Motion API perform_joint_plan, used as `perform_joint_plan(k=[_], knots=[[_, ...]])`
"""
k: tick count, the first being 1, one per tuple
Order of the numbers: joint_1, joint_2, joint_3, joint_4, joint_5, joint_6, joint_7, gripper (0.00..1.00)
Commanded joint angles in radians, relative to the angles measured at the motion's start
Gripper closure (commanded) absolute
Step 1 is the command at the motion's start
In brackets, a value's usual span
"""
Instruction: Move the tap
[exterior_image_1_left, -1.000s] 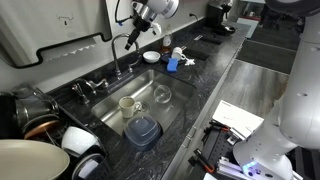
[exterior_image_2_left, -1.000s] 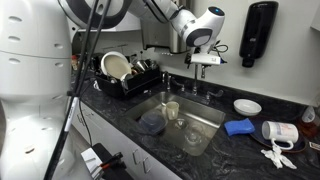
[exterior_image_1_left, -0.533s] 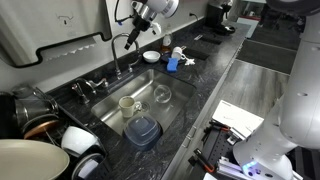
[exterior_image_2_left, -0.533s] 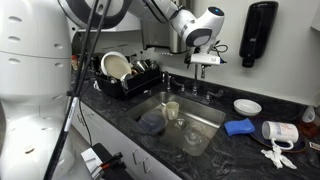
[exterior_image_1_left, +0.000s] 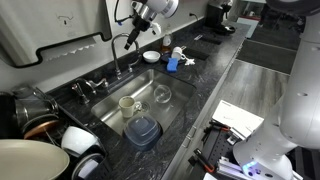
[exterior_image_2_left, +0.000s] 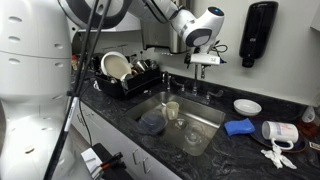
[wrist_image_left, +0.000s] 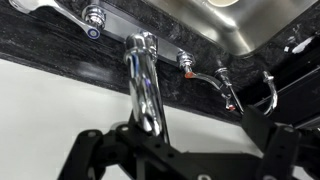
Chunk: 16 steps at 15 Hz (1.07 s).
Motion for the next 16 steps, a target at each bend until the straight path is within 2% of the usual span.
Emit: perform_joint_plan(k=[1, 13, 16], knots=[[-0.017, 0.0, 0.019, 0.001, -0.009, 0.001, 0.006, 0.0], [-0.017, 0.0, 0.02, 0.001, -0.009, 0.001, 0.006, 0.0], [-0.009, -0.004, 0.006, -0.014, -0.061, 0.024, 0.044, 0.0]])
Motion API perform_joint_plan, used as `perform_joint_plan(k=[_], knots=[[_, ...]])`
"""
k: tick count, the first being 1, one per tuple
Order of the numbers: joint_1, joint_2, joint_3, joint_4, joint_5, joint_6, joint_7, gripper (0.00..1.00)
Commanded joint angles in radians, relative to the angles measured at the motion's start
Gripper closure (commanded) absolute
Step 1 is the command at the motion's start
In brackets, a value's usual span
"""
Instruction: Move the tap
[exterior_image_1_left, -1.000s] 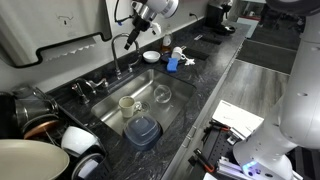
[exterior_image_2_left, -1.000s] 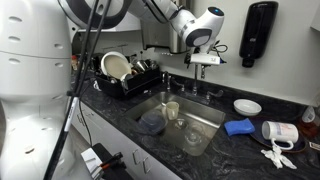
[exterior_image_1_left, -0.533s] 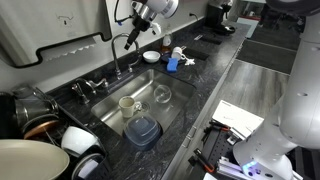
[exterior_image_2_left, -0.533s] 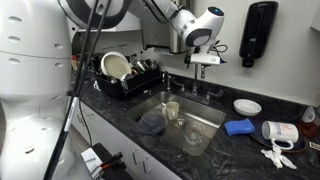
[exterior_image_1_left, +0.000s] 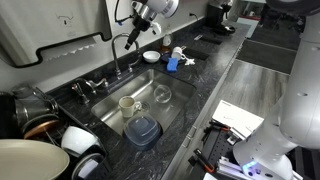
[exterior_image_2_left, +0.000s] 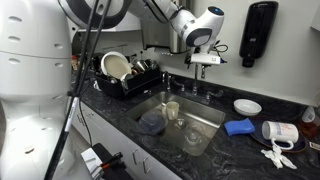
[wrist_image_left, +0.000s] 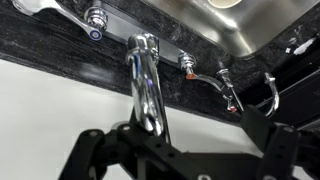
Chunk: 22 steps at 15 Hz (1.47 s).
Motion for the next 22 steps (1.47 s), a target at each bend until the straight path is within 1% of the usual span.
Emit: perform_joint_plan(k=[1, 3, 6, 7, 8, 9, 10, 14, 15, 16, 18, 19, 20, 22], knots=[[-0.008, -0.008, 0.005, -0.021, -0.061, 0.023, 0.042, 0.0], [-0.009, -0.015, 0.001, -0.036, -0.095, 0.032, 0.07, 0.0], [-0.011, -0.016, -0.006, -0.054, -0.139, 0.076, 0.12, 0.0], [-0.014, -0.016, -0.004, -0.059, -0.144, 0.085, 0.127, 0.25], [-0.015, -0.019, -0.003, -0.066, -0.15, 0.091, 0.14, 0.28], [-0.014, -0.022, -0.003, -0.074, -0.159, 0.103, 0.153, 0.34], [-0.011, -0.027, -0.002, -0.082, -0.171, 0.112, 0.165, 0.43], [0.0, -0.05, -0.004, -0.108, -0.241, 0.12, 0.226, 0.69], [0.007, -0.059, -0.007, -0.118, -0.27, 0.124, 0.257, 0.77], [0.015, -0.066, -0.011, -0.127, -0.305, 0.133, 0.295, 0.83], [0.038, -0.076, -0.018, -0.141, -0.392, 0.149, 0.396, 0.96], [0.056, -0.086, -0.016, -0.155, -0.436, 0.153, 0.453, 0.97], [0.07, -0.083, -0.009, -0.155, -0.475, 0.147, 0.503, 0.94], [0.089, -0.076, 0.012, -0.145, -0.522, 0.121, 0.576, 0.94]])
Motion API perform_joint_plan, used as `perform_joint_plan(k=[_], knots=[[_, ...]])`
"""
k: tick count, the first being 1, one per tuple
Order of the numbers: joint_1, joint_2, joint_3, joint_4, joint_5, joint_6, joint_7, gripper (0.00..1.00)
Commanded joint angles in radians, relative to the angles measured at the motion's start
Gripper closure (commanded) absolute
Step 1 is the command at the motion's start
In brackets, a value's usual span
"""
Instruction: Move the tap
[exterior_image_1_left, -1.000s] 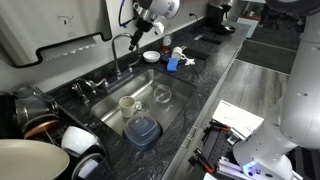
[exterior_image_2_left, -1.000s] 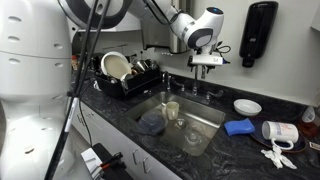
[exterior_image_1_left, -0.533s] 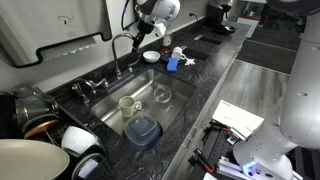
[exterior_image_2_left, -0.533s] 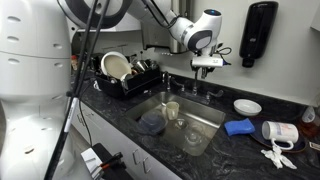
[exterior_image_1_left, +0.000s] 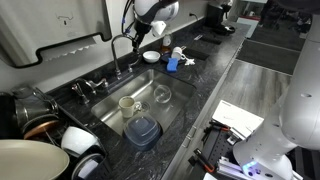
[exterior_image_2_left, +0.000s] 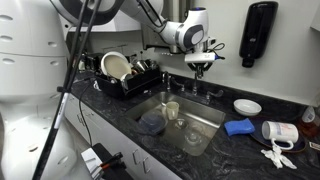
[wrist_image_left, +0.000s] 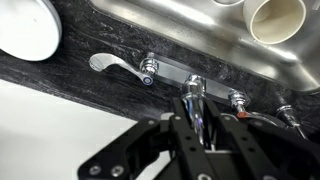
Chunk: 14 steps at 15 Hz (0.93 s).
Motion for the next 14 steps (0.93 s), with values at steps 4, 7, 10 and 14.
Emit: perform_joint_plan(k=[4, 7, 10, 14], knots=[[0.07, -0.023, 0.061, -0.043, -0.05, -0.028, 0.179, 0.94], [0.09, -0.013, 0.077, -0.034, -0.043, -0.005, 0.239, 0.94], [0.104, -0.008, 0.067, -0.032, -0.077, -0.005, 0.326, 0.94], [0.13, -0.012, 0.044, -0.033, -0.175, -0.026, 0.474, 0.44]])
